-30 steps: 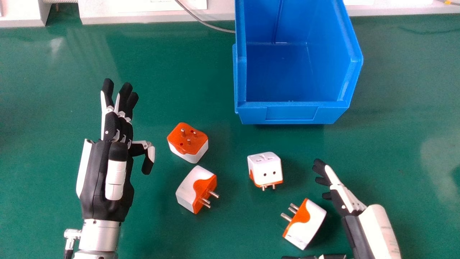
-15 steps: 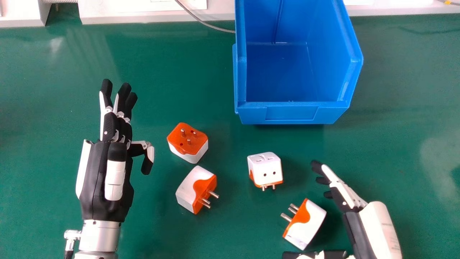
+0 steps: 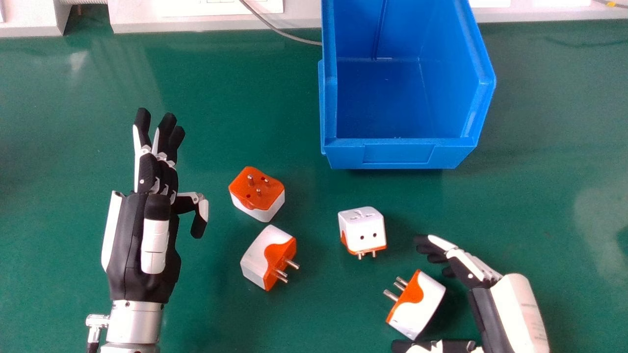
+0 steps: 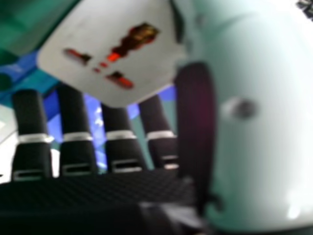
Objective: Pick all objects and put in blue box
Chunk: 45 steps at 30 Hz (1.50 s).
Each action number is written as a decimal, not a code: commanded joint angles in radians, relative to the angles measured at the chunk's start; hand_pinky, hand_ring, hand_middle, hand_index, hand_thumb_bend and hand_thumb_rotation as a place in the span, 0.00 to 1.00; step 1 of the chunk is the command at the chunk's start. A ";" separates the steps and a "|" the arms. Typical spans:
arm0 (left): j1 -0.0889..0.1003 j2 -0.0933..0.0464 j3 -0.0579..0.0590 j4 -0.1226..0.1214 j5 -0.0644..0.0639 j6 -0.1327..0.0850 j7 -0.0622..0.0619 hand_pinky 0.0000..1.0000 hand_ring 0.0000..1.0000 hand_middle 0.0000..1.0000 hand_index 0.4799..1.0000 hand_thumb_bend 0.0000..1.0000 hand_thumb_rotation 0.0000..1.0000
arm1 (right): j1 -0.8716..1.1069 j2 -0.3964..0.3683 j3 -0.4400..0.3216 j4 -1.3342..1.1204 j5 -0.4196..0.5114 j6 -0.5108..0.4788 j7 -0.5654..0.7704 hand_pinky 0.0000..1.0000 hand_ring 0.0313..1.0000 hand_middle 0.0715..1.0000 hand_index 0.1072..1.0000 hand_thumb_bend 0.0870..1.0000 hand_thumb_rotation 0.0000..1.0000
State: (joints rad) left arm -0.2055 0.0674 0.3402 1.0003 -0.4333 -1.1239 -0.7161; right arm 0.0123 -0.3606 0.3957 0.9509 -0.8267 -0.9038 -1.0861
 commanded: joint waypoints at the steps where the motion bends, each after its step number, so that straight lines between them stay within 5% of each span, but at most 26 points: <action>1: 0.003 -0.001 -0.001 -0.021 -0.001 -0.014 0.003 0.00 1.00 1.00 0.97 1.00 0.91 | 0.007 -0.008 -0.009 -0.019 0.012 0.000 -0.033 0.50 0.54 0.55 0.59 0.67 0.01; 8: 0.003 0.000 0.000 -0.017 -0.005 -0.011 -0.005 0.00 1.00 1.00 0.97 1.00 0.91 | 0.005 -0.010 -0.008 -0.018 0.006 -0.009 -0.059 0.44 0.45 0.50 0.52 0.55 0.00; 20: 0.001 0.001 0.005 -0.013 -0.016 -0.005 -0.019 0.00 1.00 1.00 0.97 1.00 0.91 | -0.008 -0.021 -0.007 -0.019 0.003 -0.038 -0.079 0.40 0.41 0.48 0.48 0.49 0.00; 29: -0.003 0.002 0.006 -0.013 -0.007 -0.008 -0.009 0.00 1.00 1.00 0.97 1.00 0.91 | 0.015 -0.021 -0.052 -0.066 0.086 -0.096 -0.001 0.38 0.39 0.47 0.47 0.48 0.00; 34: -0.006 0.002 0.008 -0.006 -0.010 -0.007 -0.013 0.00 1.00 1.00 0.97 1.00 0.91 | 0.043 -0.018 -0.087 -0.130 0.127 -0.142 0.048 0.37 0.38 0.47 0.47 0.47 0.00; 45: -0.010 -0.001 0.004 -0.007 0.001 -0.007 0.004 0.00 1.00 1.00 0.98 1.00 0.91 | 0.158 0.005 -0.218 -0.450 0.316 -0.175 0.307 0.38 0.39 0.47 0.47 0.47 0.00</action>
State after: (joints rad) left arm -0.2070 0.0671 0.3437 0.9987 -0.4337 -1.1224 -0.7167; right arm 0.1589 -0.3599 0.2040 0.5453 -0.5446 -1.0621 -0.8017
